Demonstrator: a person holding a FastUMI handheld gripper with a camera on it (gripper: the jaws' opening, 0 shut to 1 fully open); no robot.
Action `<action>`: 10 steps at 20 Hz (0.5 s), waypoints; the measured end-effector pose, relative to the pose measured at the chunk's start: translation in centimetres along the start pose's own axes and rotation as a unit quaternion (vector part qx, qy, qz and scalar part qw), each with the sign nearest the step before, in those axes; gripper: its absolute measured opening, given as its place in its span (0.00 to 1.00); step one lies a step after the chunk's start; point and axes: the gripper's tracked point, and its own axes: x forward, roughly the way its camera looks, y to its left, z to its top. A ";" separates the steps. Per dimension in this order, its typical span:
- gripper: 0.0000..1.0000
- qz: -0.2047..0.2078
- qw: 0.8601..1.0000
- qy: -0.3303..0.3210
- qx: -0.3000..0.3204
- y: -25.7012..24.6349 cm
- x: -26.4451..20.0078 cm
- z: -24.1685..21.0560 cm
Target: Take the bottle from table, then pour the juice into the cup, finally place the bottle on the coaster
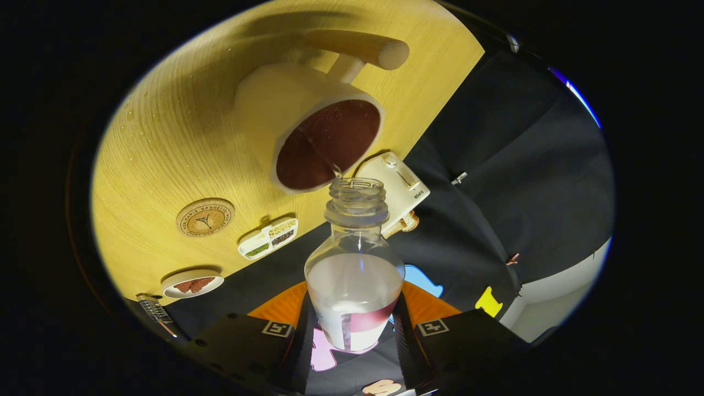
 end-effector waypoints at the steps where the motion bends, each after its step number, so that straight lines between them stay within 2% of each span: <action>1: 0.66 0.000 1.000 0.000 0.000 0.0 0.0 0.1; 6: 0.66 0.002 1.000 0.000 0.004 0.1 0.0 0.1; 10: 0.67 0.006 0.999 0.009 0.038 0.4 -0.5 -0.3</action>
